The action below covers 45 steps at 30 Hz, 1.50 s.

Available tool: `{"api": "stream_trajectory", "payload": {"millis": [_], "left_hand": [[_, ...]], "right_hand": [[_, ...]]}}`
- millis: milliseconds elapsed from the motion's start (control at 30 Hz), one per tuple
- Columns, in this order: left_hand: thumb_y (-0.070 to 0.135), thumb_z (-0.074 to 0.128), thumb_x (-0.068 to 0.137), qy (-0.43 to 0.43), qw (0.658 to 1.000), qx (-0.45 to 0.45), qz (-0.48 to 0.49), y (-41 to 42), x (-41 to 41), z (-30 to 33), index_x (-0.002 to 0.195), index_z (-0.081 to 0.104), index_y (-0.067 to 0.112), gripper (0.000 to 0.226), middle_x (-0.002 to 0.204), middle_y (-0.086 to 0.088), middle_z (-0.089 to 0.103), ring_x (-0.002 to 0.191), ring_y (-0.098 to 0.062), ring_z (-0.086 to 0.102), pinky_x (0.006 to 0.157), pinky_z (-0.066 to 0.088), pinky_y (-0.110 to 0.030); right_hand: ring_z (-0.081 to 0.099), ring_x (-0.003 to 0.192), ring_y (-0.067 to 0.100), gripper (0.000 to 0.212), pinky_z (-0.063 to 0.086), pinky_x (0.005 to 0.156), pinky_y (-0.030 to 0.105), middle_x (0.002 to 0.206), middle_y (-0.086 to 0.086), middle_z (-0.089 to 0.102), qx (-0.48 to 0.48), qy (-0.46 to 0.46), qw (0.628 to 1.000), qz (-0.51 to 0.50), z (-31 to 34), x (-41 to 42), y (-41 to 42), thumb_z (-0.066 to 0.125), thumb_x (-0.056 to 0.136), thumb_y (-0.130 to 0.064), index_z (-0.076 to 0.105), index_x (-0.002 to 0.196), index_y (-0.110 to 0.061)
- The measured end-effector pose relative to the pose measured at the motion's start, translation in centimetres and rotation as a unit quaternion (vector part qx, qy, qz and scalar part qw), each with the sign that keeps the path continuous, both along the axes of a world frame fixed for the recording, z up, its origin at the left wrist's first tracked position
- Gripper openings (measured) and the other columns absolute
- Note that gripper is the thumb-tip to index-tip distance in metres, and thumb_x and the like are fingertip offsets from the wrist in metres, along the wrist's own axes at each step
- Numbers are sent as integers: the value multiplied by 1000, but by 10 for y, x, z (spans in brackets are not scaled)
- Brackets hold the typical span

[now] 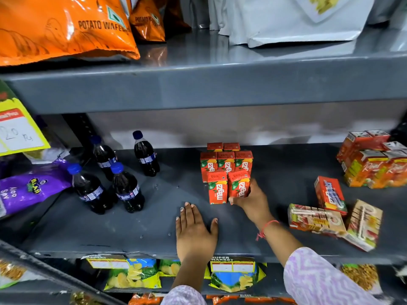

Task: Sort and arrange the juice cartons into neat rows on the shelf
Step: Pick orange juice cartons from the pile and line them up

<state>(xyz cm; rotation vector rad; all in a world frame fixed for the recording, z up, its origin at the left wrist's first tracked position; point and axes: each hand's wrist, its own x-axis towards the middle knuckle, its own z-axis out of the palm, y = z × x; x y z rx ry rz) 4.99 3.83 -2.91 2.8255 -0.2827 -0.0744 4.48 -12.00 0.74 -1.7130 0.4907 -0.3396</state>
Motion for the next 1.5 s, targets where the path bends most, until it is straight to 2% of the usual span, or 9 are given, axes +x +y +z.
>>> {"api": "stream_trajectory", "payload": {"millis": [233,400,600,700,833,1000,1200,1333,1500], "left_hand": [[64,0,76,13,1000,15,-8,1,-2,3,143,-3,4,90,156,-11,-2,144,-22,-2,116,-3,-34],[54,20,91,19,1000,15,-17,1,-3,5,143,-4,3,76,156,-13,-4,144,-23,-3,117,-1,-35],[47,22,94,27,999,15,-8,-8,-7,7,142,-3,-1,73,155,-18,-2,143,-27,0,117,1,-36],[44,26,93,8,1000,-11,-7,-26,-23,8,139,8,-8,72,152,-27,9,141,-34,11,116,9,-42],[45,29,85,-5,999,-35,-16,-51,-41,6,133,28,-12,75,142,-34,31,133,-43,31,111,24,-51],[54,16,75,-6,998,-49,-29,-61,-49,0,132,40,-1,83,141,-25,41,131,-40,36,110,25,-50],[56,12,73,-24,997,-63,-23,-62,-48,0,135,37,4,85,145,-20,36,135,-36,30,113,20,-46],[56,9,74,-17,998,-47,-25,-61,-49,0,139,30,8,84,150,-16,30,139,-31,23,115,14,-41],[52,21,76,-19,998,-46,-25,-61,-47,0,128,47,3,76,135,-21,50,127,-38,44,106,32,-50]], "right_hand": [[60,94,16,57,43,79,26,105,4,65,-33,17,999,-32,2,-2,10,78,66,-3,51,115,-11],[57,111,27,58,47,92,36,120,12,60,-102,61,992,-43,4,-13,-11,77,67,-13,51,119,-14],[49,111,38,24,31,92,37,114,19,60,-332,146,909,-207,36,-53,-85,55,77,-7,58,101,-6],[39,120,42,40,36,97,45,129,24,48,-326,248,874,-262,42,-77,-119,55,82,-16,46,119,-3],[34,129,41,72,35,103,47,139,21,41,-285,356,862,-220,41,-96,-139,64,78,-38,30,135,-9],[33,131,38,73,31,105,44,138,18,46,-333,405,836,-161,37,-94,-138,64,75,-46,32,132,-13],[41,123,39,63,38,97,42,130,21,51,-334,377,844,-184,34,-94,-140,61,77,-39,35,126,-11],[42,119,42,55,40,91,44,123,23,57,-271,309,886,-213,35,-94,-145,56,79,-39,38,120,-7],[43,121,41,52,38,97,45,124,21,57,-151,251,933,-208,45,-86,-157,51,83,-39,42,124,-9]]}}
